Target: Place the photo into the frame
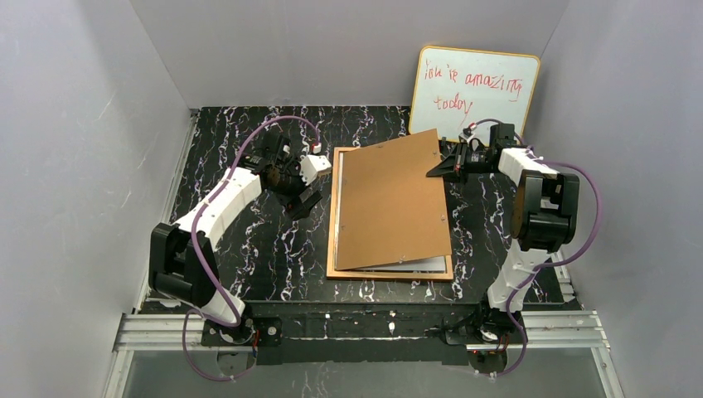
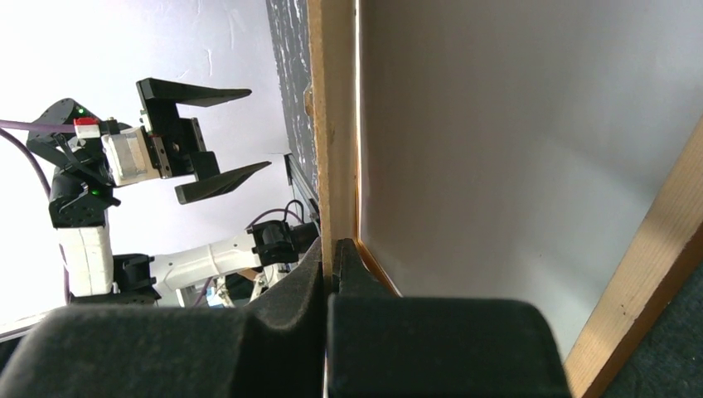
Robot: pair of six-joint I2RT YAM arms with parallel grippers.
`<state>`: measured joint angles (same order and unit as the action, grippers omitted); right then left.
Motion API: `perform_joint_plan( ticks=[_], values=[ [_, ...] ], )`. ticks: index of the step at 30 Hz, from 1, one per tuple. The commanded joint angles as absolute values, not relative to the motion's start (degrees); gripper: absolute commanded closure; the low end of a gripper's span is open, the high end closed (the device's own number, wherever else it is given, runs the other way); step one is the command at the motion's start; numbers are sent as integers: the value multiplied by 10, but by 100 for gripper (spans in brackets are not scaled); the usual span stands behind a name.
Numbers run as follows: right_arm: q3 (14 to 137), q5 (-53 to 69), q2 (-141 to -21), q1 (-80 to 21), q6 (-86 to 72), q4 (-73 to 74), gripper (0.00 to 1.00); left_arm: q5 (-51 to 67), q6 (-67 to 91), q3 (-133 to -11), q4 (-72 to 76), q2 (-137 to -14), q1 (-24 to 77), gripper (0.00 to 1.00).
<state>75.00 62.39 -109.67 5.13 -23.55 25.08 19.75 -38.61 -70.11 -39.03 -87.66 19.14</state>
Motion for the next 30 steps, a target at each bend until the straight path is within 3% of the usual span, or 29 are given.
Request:
perform_joint_plan(
  ticks=[1,19,30],
  values=[
    [775,676,-1098,43,-265,233,99,194,-396,-699,-392,-875,190,2],
    [750,643,-1093,6,-264,206,99,180,-388,-684,-379,-880,190,2],
    [681,575,-1079,-66,-363,58,99,172,-366,-663,-349,-902,151,2]
  ],
)
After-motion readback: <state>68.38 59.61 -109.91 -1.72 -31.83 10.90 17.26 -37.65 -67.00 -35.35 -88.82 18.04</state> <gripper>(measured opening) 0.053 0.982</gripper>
